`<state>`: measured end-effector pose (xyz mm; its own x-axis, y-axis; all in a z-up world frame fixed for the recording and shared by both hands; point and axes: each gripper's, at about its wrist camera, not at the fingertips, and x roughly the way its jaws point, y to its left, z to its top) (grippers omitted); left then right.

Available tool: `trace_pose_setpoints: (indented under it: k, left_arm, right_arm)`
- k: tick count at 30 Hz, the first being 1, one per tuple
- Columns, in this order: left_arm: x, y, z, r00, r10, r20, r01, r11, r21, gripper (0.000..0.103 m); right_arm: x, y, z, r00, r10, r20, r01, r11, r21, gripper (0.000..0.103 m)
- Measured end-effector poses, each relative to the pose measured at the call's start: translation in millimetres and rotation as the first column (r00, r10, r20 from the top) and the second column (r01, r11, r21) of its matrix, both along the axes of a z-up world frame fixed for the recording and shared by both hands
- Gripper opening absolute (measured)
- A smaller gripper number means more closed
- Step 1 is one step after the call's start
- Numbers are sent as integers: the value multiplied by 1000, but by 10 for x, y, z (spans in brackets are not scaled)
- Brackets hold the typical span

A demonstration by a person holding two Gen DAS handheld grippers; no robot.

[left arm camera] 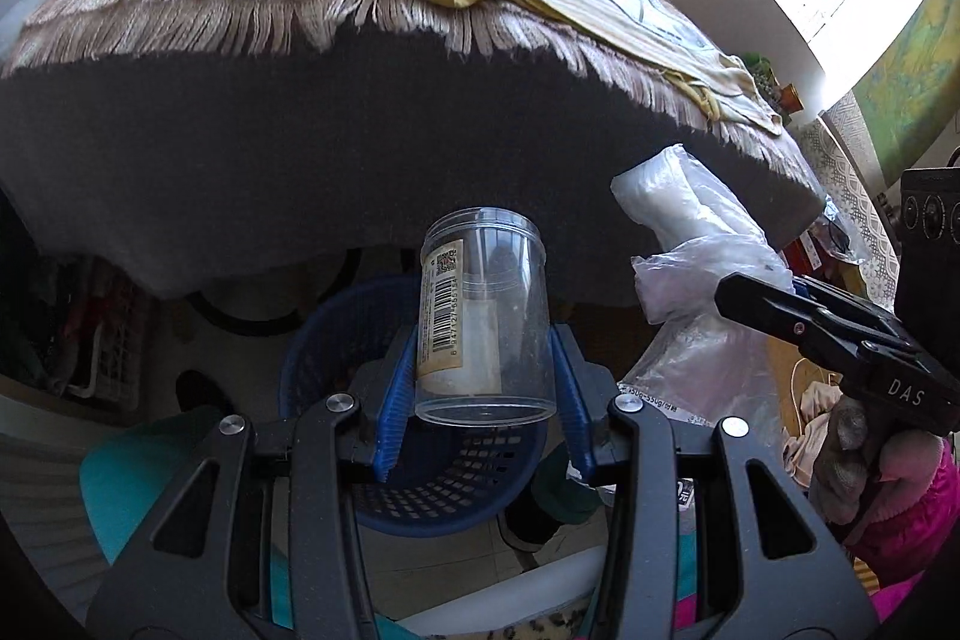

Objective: Collect trash
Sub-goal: 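Carry the jar and plastic bag down over the blue wastebasket with both tools, then open both tools to drop the jar and bag into the basket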

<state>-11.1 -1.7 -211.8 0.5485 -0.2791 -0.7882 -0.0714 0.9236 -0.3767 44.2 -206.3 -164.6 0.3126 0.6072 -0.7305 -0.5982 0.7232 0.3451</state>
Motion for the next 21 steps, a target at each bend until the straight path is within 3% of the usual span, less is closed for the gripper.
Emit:
trace_pose_setpoints:
  k: [11,21]
  left_arm:
    - [65,-34,-382,996,1,-93,0,1000,3,43]
    - [157,-53,-561,991,10,-136,-9,1000,8,43]
  right_arm:
    - [-17,90,-445,998,11,-69,-16,997,-77,34]
    - [24,193,-648,996,11,-90,-20,994,-107,37]
